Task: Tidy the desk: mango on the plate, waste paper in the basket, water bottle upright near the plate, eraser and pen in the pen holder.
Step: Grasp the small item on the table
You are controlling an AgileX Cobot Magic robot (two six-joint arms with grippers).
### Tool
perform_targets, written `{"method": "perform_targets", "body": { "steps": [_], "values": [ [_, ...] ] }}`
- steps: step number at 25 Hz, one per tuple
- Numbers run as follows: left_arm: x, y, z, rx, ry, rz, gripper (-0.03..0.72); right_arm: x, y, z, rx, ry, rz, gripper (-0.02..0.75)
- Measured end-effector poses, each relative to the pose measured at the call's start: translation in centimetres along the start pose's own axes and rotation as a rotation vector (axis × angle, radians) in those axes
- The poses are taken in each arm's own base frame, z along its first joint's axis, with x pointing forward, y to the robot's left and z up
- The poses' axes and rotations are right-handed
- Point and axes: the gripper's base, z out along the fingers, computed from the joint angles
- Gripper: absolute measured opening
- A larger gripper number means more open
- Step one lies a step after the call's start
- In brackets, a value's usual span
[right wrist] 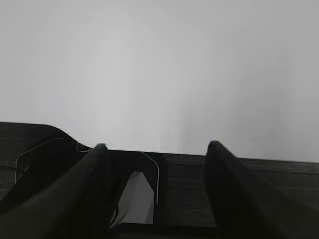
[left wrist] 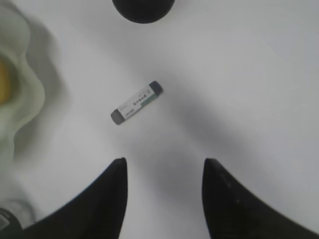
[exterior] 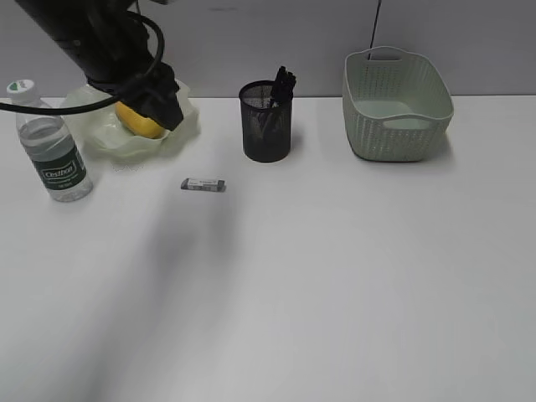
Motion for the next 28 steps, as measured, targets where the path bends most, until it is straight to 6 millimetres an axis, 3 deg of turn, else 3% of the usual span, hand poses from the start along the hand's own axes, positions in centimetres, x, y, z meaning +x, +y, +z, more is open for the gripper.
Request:
{"method": "perform_targets", "body": {
  "steps": [7,13,18,28],
  "values": [
    [-1.6,1.3,5.7,0.024,0.06,0.244,0.384,-0.4,0.0,0.0,0.0,-0.04,0.003,0.479],
    [-1.6,1.9,9.2,0.015,0.052,0.593,0.474,-0.5,0.1,0.4,-0.014,-0.077,0.018,0.478],
    [-1.8,2.2,10.2,0.005,0.045,0.693,0.459,-0.4,0.1,0.5,-0.017,-0.07,0.02,0.478],
    [-0.4,2.9,15.5,0.037,0.151,0.77,0.445,-0.4,0.1,0.5,-0.019,-0.072,0.022,0.479]
  ]
}}
